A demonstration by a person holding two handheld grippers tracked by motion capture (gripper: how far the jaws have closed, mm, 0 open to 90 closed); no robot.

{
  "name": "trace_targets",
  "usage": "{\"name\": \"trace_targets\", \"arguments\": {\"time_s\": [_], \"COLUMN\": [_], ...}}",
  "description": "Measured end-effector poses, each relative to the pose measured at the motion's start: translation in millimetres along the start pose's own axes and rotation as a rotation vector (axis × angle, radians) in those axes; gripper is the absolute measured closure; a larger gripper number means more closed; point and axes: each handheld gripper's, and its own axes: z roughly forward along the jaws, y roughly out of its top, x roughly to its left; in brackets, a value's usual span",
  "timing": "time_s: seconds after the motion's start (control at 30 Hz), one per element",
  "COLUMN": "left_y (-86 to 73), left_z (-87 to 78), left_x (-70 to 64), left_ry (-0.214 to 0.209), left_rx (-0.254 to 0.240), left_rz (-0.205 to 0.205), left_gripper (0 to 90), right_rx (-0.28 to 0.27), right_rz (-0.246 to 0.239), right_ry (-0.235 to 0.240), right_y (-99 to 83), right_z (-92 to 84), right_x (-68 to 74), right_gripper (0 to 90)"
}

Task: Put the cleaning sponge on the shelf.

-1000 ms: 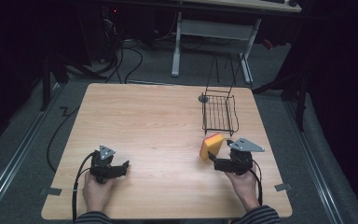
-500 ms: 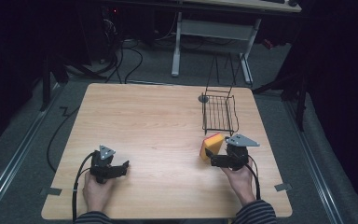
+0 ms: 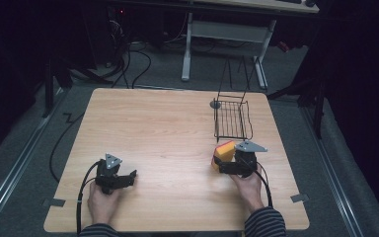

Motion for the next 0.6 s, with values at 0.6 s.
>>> {"name": "trace_targets", "arguments": {"time_s": [0.6], "left_y": [-0.1], "left_z": [-0.1], "left_x": [0.1], "left_ry": [-0.001], "left_rx": [0.0], "left_rz": [0.0], "left_gripper": [17.0], "right_rx": [0.037], "right_rz": [0.006], "right_ry": [0.007], "right_y": [-8.1], "right_z": [14.1], "right_x": [-1.8], "right_gripper": [20.1]}}
